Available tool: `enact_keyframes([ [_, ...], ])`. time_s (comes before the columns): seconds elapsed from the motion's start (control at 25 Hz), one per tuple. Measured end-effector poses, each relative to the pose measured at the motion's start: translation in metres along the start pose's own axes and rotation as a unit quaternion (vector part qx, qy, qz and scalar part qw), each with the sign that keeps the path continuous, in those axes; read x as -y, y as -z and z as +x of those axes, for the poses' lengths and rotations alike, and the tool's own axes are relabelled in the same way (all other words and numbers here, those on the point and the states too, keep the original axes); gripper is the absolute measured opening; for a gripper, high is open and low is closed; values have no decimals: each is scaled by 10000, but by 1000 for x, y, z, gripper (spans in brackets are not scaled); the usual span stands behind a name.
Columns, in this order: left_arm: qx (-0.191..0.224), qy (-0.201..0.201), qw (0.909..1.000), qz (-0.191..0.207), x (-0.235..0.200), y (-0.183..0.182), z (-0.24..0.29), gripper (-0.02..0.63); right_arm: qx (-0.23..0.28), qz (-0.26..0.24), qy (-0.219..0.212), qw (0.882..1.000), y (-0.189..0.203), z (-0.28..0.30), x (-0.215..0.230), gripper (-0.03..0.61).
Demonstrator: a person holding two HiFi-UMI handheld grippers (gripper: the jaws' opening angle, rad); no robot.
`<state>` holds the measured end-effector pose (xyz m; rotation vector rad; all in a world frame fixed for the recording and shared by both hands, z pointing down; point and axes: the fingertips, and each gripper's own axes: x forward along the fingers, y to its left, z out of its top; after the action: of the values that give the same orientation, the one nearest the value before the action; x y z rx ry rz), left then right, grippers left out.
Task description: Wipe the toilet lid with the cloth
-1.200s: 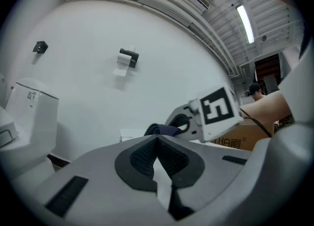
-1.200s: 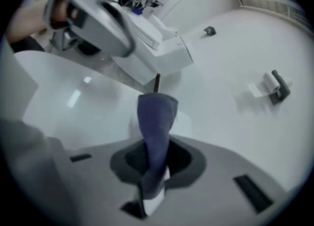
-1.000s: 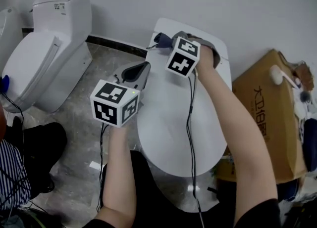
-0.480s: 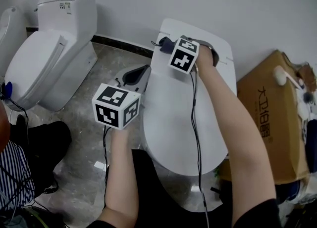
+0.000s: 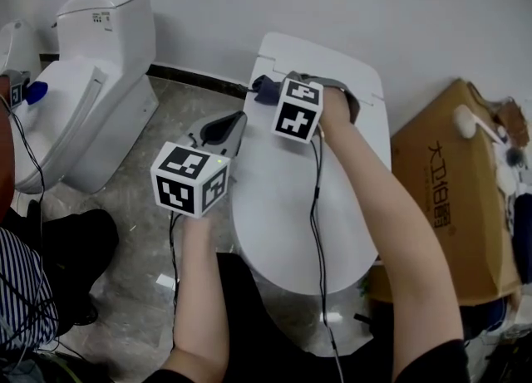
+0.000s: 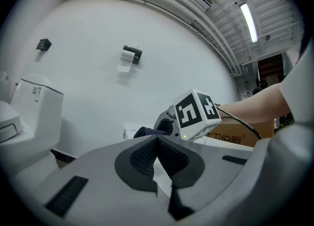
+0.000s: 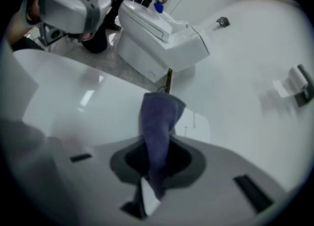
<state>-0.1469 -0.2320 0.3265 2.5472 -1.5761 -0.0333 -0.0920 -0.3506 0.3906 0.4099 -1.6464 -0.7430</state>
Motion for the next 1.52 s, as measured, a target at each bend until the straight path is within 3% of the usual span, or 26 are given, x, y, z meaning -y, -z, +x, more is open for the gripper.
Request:
enact_keyframes([
  [1.52, -158, -167, 9997, -94, -12, 13, 8, 15, 405, -384, -99, 9984, -15, -93, -112, 66],
])
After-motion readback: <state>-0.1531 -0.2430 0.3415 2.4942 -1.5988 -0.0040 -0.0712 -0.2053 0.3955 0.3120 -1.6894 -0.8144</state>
